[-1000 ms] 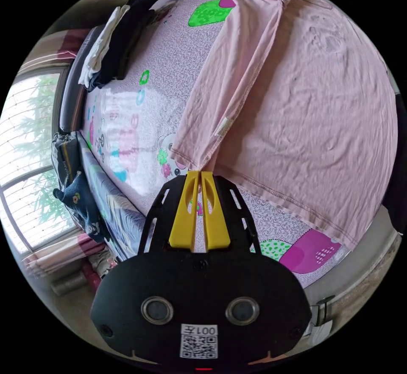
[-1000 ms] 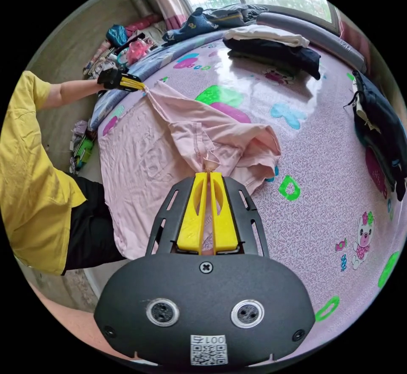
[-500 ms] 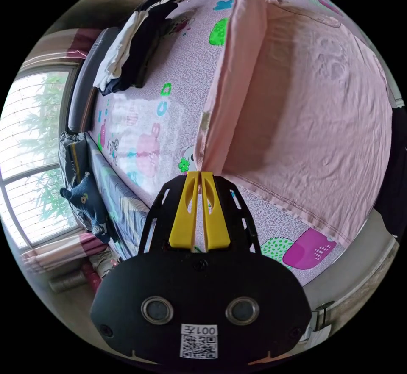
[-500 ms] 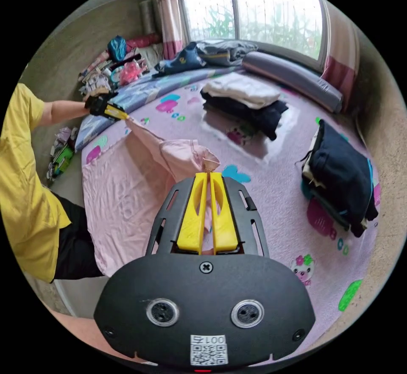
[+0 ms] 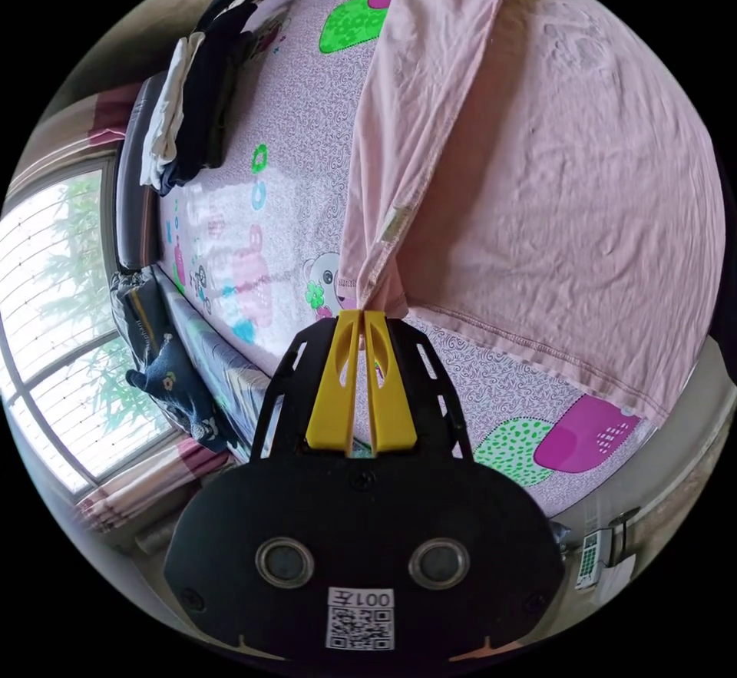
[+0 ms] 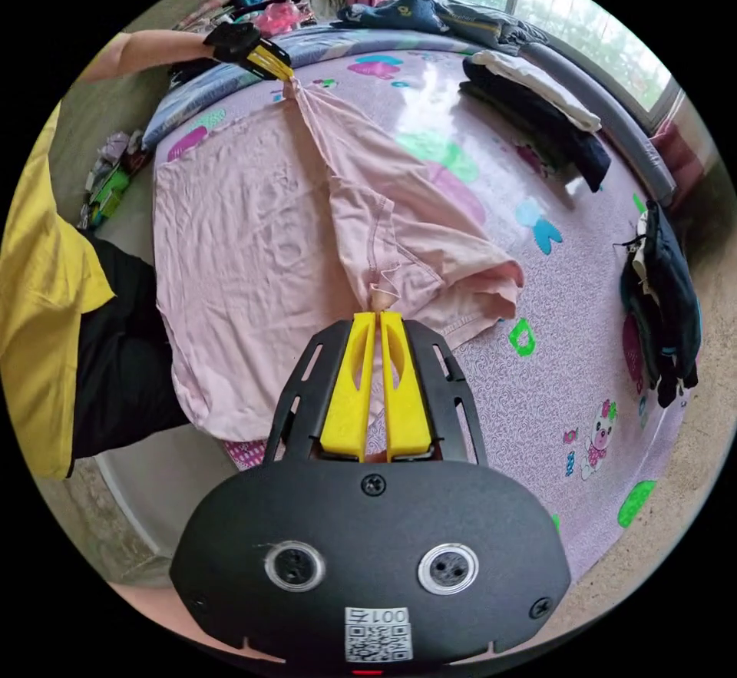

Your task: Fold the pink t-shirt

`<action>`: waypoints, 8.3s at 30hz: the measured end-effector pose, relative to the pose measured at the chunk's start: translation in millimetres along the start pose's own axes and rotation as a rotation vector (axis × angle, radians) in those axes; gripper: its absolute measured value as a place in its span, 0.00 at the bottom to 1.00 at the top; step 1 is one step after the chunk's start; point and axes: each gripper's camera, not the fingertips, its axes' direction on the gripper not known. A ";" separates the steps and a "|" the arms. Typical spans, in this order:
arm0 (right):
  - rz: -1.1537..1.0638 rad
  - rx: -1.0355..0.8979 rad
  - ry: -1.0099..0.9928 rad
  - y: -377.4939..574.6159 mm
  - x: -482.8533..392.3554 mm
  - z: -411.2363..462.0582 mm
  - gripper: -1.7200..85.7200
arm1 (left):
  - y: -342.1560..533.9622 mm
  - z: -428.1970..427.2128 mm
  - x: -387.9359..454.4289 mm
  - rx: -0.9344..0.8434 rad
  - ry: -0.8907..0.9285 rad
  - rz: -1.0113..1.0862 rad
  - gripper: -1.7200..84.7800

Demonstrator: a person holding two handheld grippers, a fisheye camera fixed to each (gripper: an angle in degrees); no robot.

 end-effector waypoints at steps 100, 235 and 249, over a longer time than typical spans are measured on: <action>0.535 0.168 -0.399 62.5 177.0 30.6 0.03 | 66.1 44.8 3.3 0.079 0.115 -0.313 0.00; 1.331 0.287 -0.622 187.1 -79.9 38.8 0.03 | 281.8 197.8 -11.8 0.251 1.499 -1.665 0.01; 1.317 0.283 -0.654 206.8 -71.9 32.3 0.03 | 302.2 210.4 3.2 0.352 1.502 -1.951 0.05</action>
